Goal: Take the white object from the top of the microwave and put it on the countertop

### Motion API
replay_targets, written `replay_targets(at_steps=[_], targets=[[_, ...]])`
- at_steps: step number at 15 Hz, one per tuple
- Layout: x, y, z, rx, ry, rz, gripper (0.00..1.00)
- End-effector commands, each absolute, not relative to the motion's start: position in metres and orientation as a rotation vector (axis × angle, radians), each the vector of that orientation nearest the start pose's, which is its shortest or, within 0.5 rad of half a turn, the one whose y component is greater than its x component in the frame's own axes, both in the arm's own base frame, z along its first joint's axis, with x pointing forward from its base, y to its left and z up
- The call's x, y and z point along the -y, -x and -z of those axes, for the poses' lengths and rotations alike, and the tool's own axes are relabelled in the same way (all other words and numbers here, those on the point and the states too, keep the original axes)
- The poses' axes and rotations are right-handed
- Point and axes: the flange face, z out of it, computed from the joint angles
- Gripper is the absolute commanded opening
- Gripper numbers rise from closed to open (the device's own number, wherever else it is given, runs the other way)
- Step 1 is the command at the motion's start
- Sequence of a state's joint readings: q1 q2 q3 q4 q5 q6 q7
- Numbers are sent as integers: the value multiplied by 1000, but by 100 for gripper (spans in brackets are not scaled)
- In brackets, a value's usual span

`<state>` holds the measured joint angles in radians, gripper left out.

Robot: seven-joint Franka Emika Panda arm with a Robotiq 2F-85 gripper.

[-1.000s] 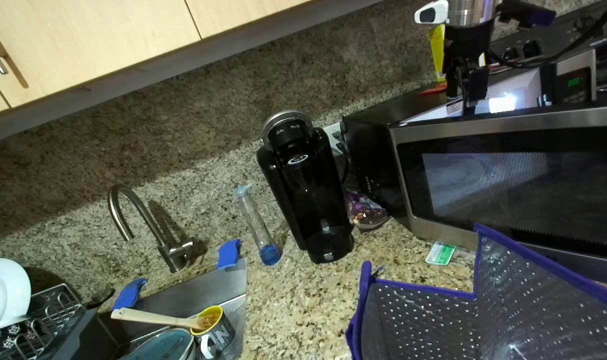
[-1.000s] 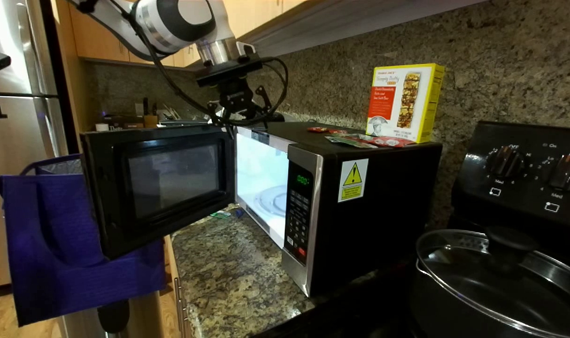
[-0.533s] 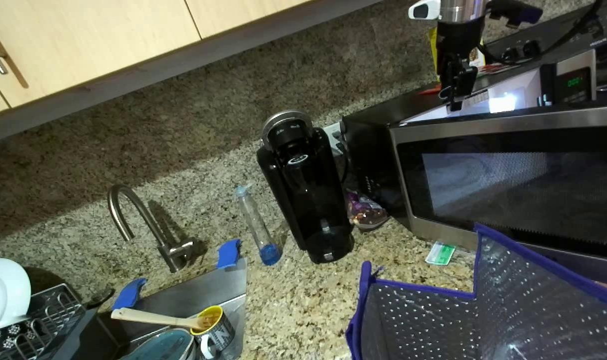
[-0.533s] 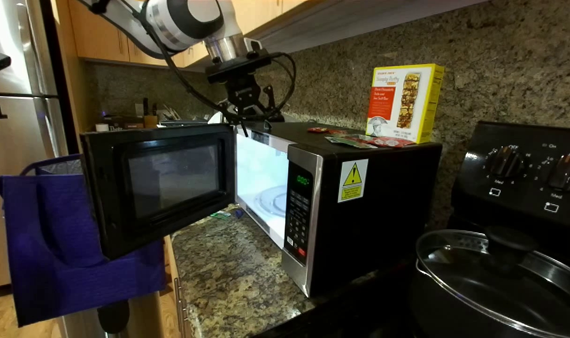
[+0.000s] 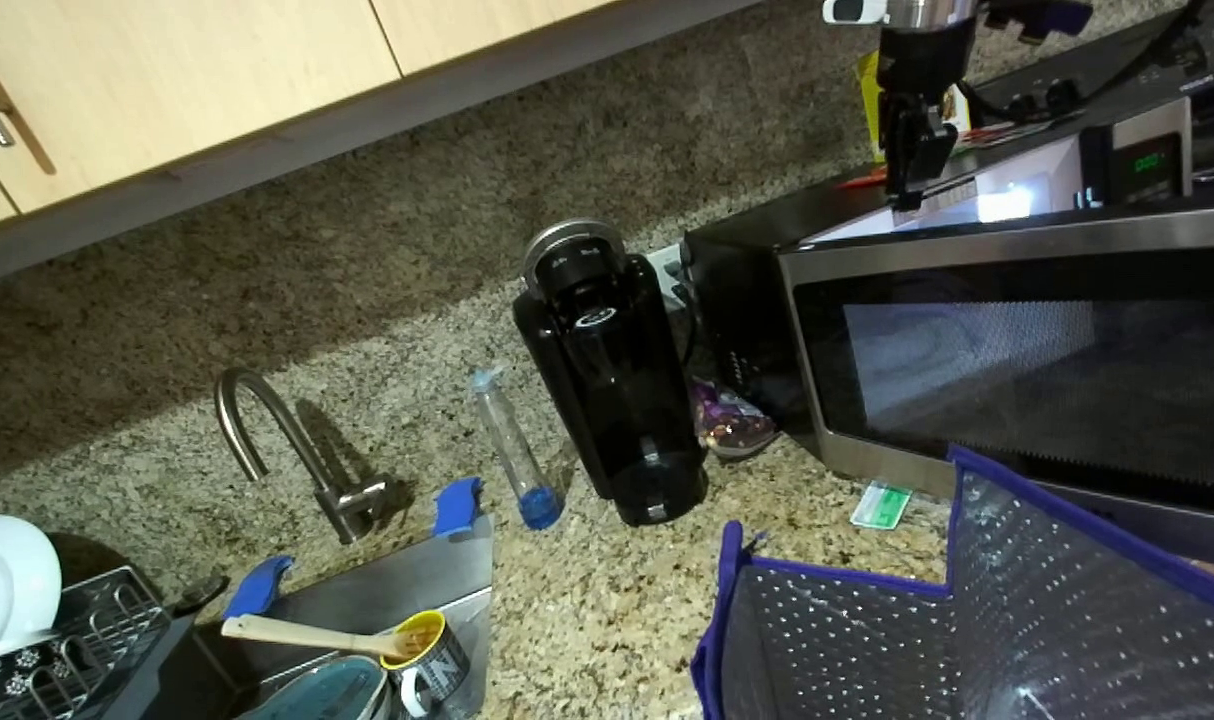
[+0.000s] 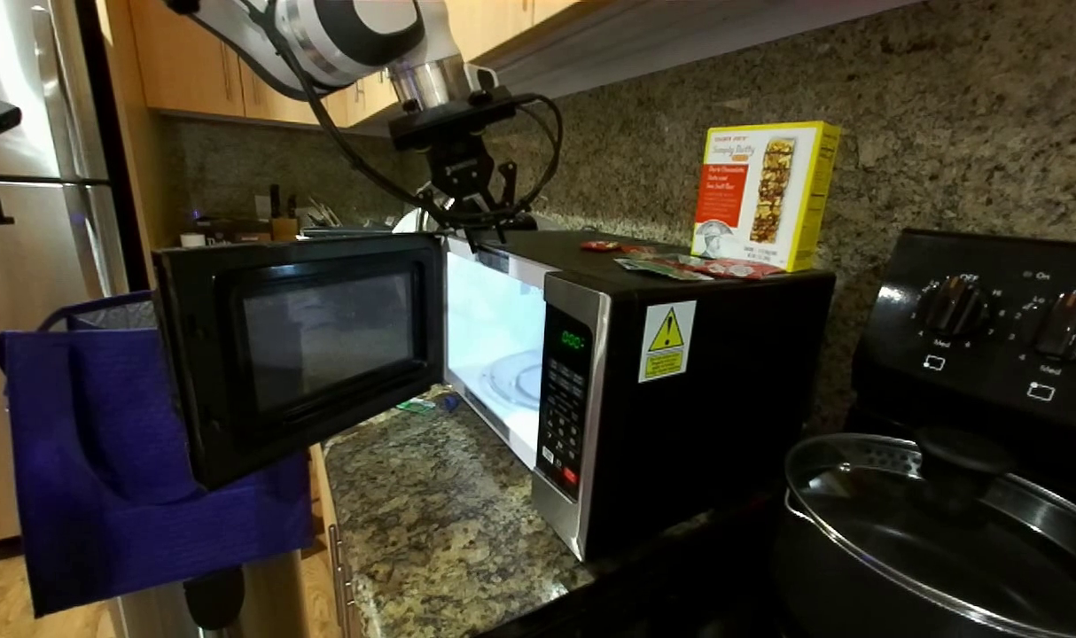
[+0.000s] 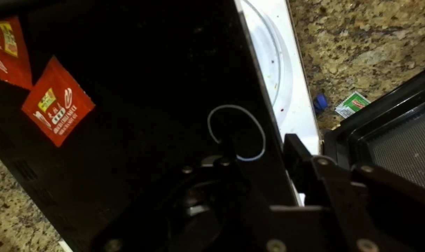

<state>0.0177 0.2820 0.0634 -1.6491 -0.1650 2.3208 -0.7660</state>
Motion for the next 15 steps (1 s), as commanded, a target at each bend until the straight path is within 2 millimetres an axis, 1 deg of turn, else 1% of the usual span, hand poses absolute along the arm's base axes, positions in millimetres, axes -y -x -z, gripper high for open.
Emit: replay_targets(at_steps=[1, 5, 7, 9, 12, 15], targets=[[-47, -671, -483, 1490, 2938, 550, 15], [-50, -667, -486, 1513, 2917, 562, 15], [-51, -661, -489, 1510, 2926, 555, 15], [-48, -651, -494, 1491, 2954, 533, 12], [-47, -630, -498, 1456, 2977, 506, 5], [-44, -609, -492, 1395, 2997, 471, 8]])
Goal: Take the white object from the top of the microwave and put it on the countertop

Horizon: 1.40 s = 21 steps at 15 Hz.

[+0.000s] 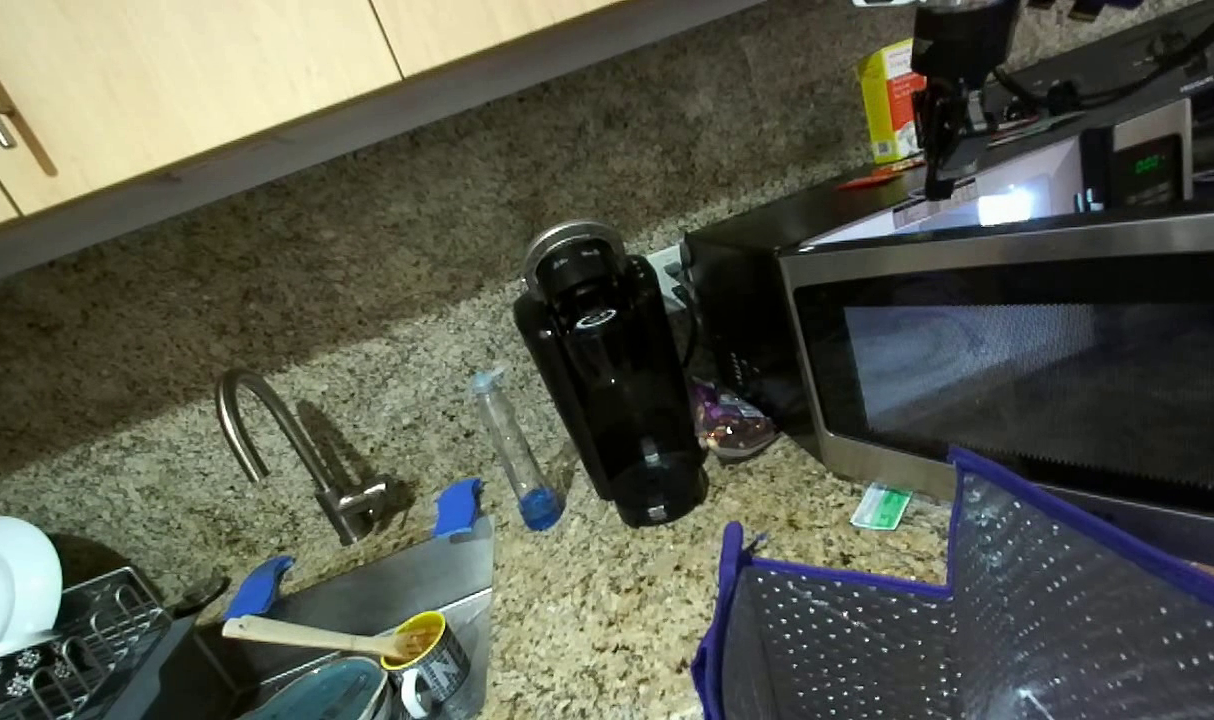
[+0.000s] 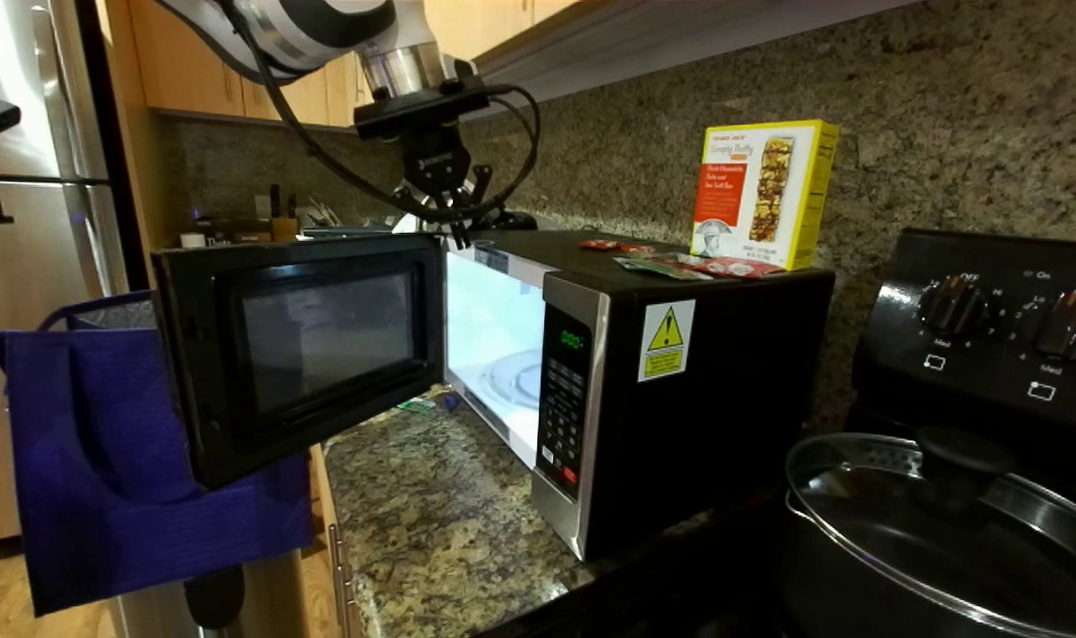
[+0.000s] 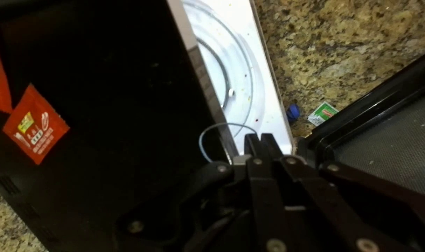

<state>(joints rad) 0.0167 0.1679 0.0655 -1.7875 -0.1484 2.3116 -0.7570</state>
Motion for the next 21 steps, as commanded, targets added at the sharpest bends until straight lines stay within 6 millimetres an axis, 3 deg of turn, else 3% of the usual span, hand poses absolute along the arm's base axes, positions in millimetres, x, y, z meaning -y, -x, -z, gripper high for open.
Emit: replay_targets(at_steps=[1, 11, 17, 21], targets=[[-44, -604, -489, 1371, 2992, 470, 9], [-39, -579, -486, 1289, 2987, 417, 9], [-10, -547, -486, 1033, 3053, 226, 9], [18, -524, -470, 783, 3100, 125, 8]])
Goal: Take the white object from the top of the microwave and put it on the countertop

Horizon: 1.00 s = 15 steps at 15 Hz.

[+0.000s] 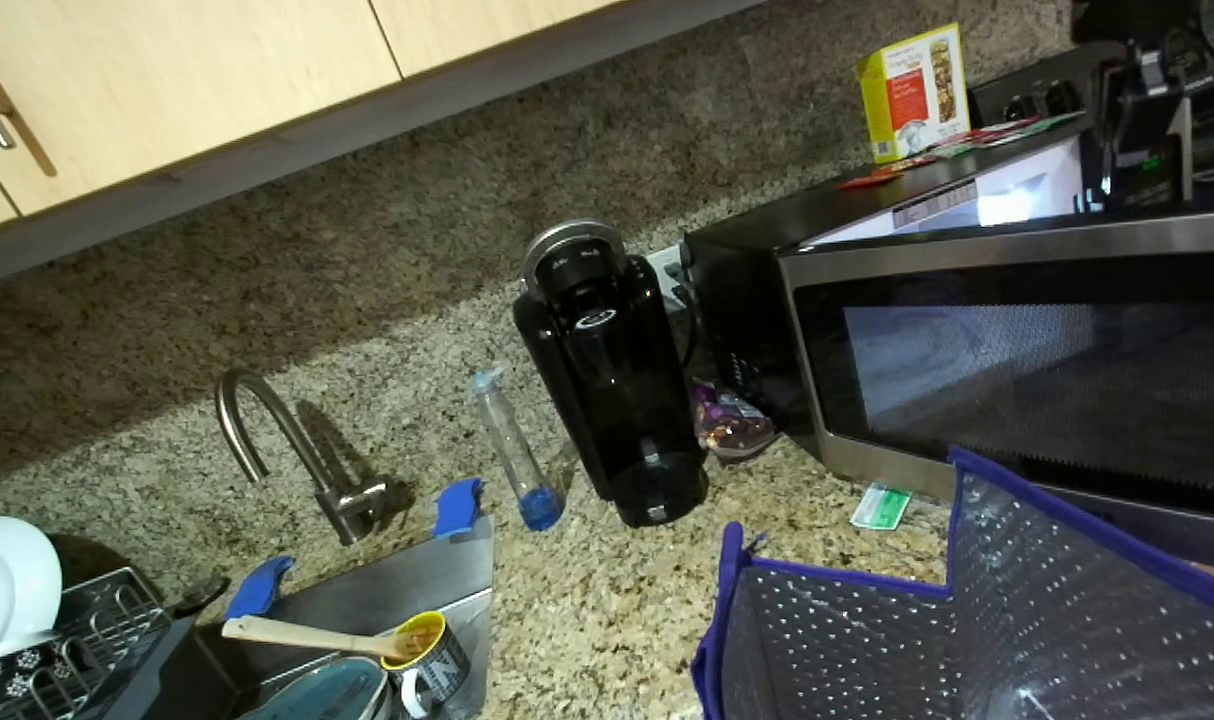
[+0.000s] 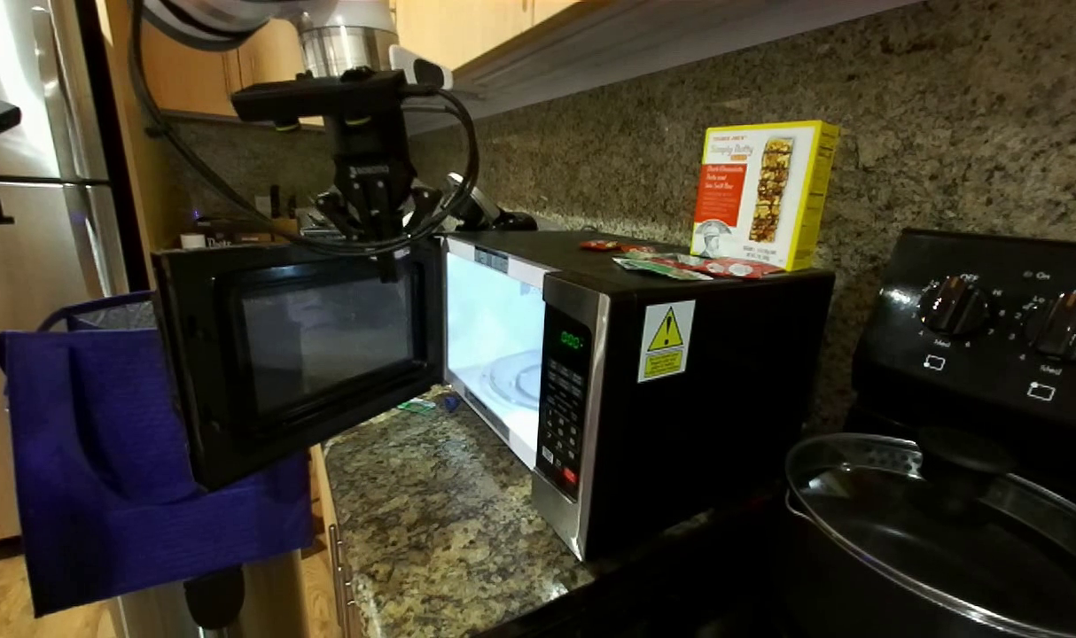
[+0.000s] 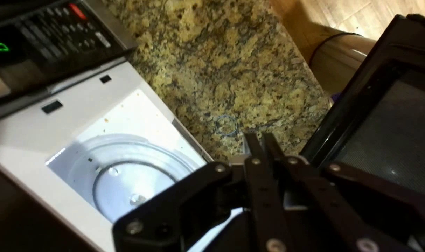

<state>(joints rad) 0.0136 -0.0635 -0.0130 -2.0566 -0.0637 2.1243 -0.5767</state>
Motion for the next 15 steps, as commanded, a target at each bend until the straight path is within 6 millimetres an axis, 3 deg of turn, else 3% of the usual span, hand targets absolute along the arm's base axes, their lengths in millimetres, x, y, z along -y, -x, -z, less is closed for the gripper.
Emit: replay_targets(at_steps=[1, 6, 14, 15], targets=[[24, -520, -465, 721, 3114, 104, 9], [44, -514, -435, 446, 3103, 51, 8], [28, -540, -396, 340, 3012, 134, 8], [28, -542, -393, 334, 3019, 136, 27]])
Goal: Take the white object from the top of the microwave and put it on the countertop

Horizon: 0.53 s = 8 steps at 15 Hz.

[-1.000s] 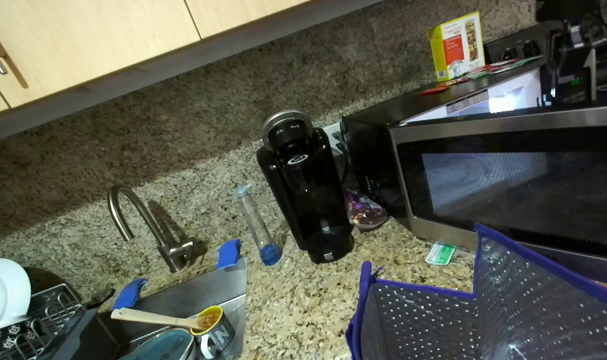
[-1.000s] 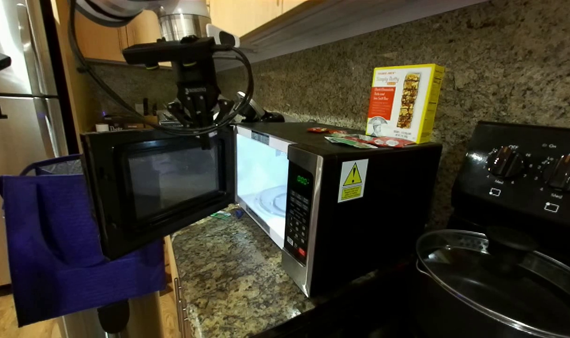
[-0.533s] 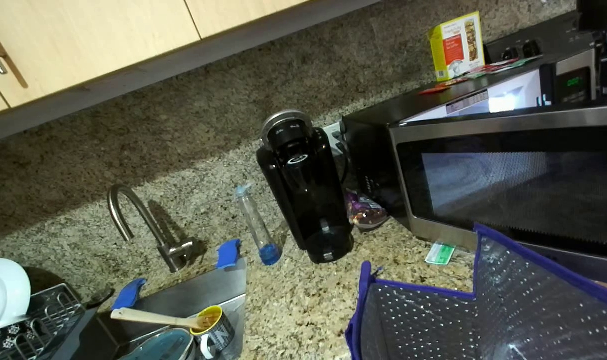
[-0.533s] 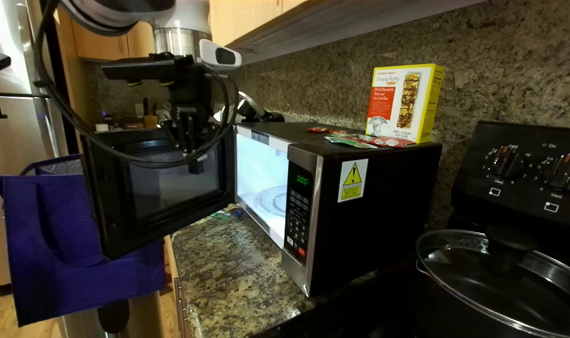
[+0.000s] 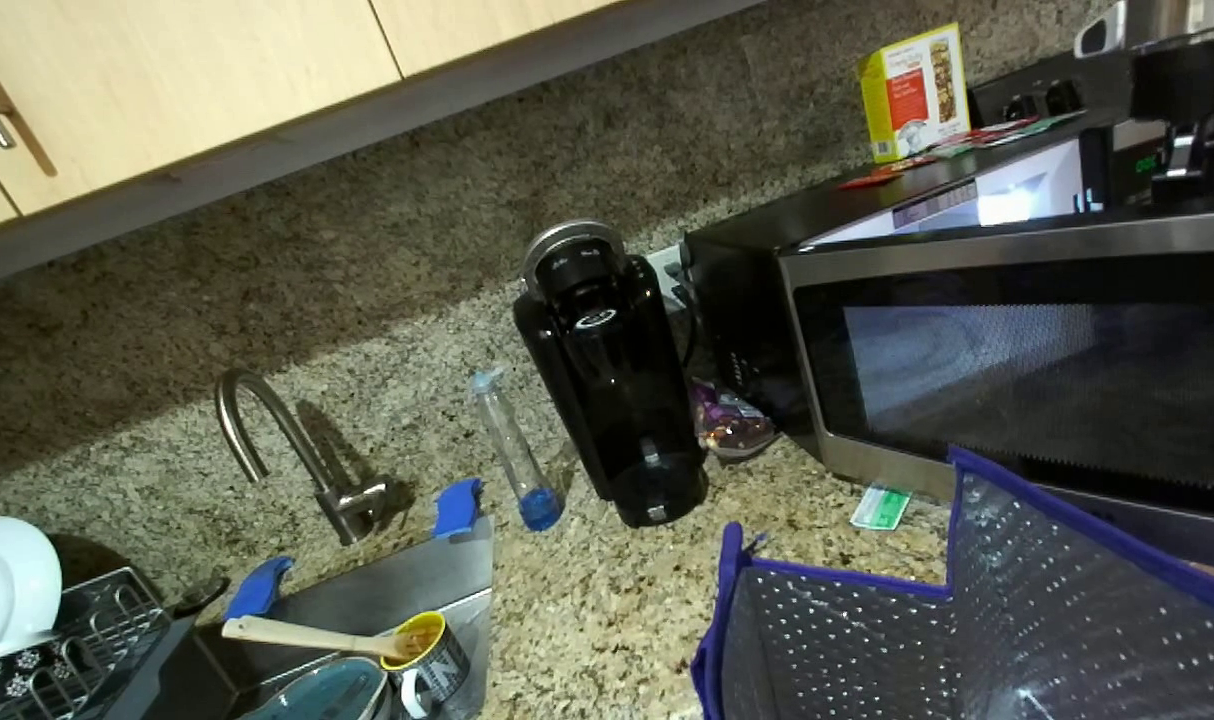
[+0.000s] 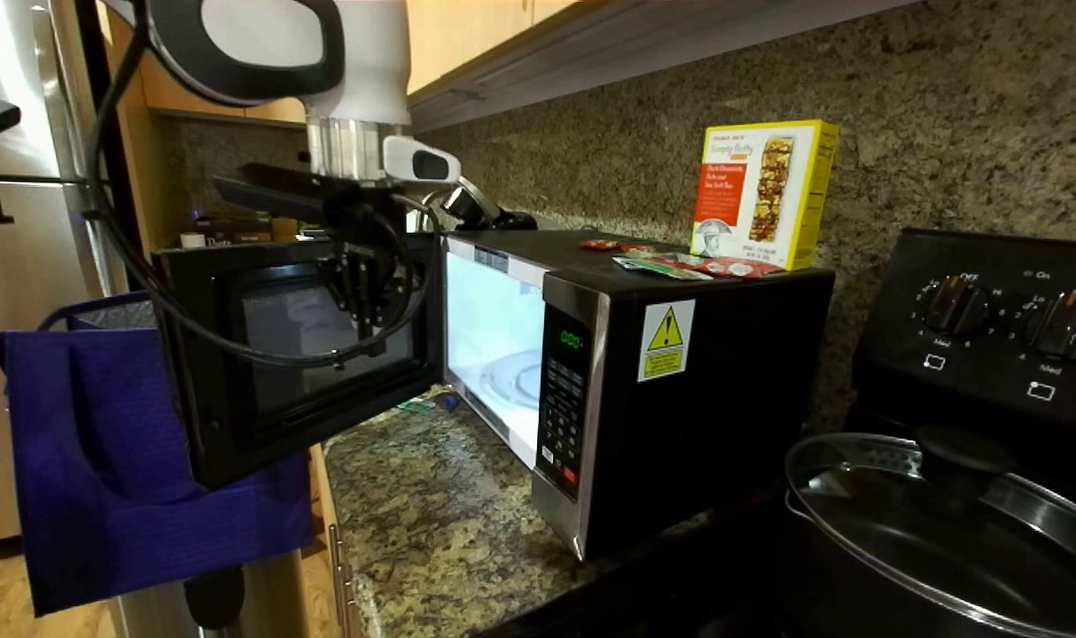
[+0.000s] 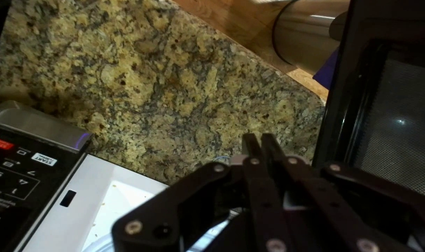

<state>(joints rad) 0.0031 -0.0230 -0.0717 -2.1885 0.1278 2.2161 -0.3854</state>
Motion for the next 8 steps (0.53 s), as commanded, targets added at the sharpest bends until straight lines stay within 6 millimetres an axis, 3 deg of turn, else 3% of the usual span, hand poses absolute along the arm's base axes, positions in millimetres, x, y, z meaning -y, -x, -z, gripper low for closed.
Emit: replay_targets(at_steps=[1, 8], targets=[[28, -543, -390, 333, 3027, 135, 34], [45, -542, -390, 85, 3198, 20, 77]])
